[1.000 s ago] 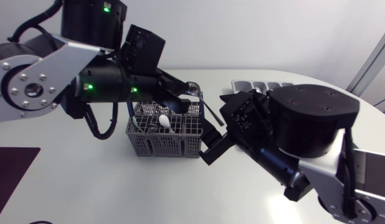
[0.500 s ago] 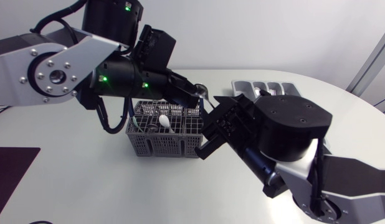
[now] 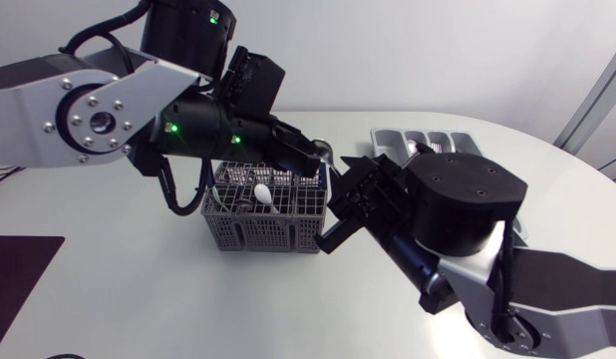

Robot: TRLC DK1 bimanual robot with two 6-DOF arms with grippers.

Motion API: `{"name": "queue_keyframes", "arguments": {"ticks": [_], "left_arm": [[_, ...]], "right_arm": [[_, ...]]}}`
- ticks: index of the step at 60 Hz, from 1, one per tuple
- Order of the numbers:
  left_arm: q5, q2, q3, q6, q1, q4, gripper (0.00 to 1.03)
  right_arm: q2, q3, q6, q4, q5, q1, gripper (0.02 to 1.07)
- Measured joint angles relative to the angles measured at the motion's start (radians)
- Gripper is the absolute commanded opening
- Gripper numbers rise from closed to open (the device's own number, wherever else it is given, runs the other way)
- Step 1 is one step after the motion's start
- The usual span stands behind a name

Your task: Unload the cutlery basket into the drawer organizer.

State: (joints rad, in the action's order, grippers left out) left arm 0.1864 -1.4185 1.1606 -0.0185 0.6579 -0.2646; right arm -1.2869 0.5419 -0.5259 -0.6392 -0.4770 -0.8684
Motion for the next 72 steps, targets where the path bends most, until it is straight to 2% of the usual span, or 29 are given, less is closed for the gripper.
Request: {"name": "queue_keyframes", "arguments": {"ticks": [22, 30, 72], "left_arm": [[0.000, 0.000, 0.000, 0.000, 0.013, -0.015, 0.03], [0.002, 0.000, 0.000, 0.000, 0.013, -0.015, 0.03], [0.012, 0.004, 0.000, 0.000, 0.013, -0.018, 0.04]], "right_arm": [[-0.001, -0.023, -0.003, -0.001, 0.001, 0.000, 0.28], [-0.001, -0.023, -0.003, -0.001, 0.005, 0.000, 0.21], [-0.001, -0.037, -0.003, -0.002, 0.009, 0.000, 0.19]]}}
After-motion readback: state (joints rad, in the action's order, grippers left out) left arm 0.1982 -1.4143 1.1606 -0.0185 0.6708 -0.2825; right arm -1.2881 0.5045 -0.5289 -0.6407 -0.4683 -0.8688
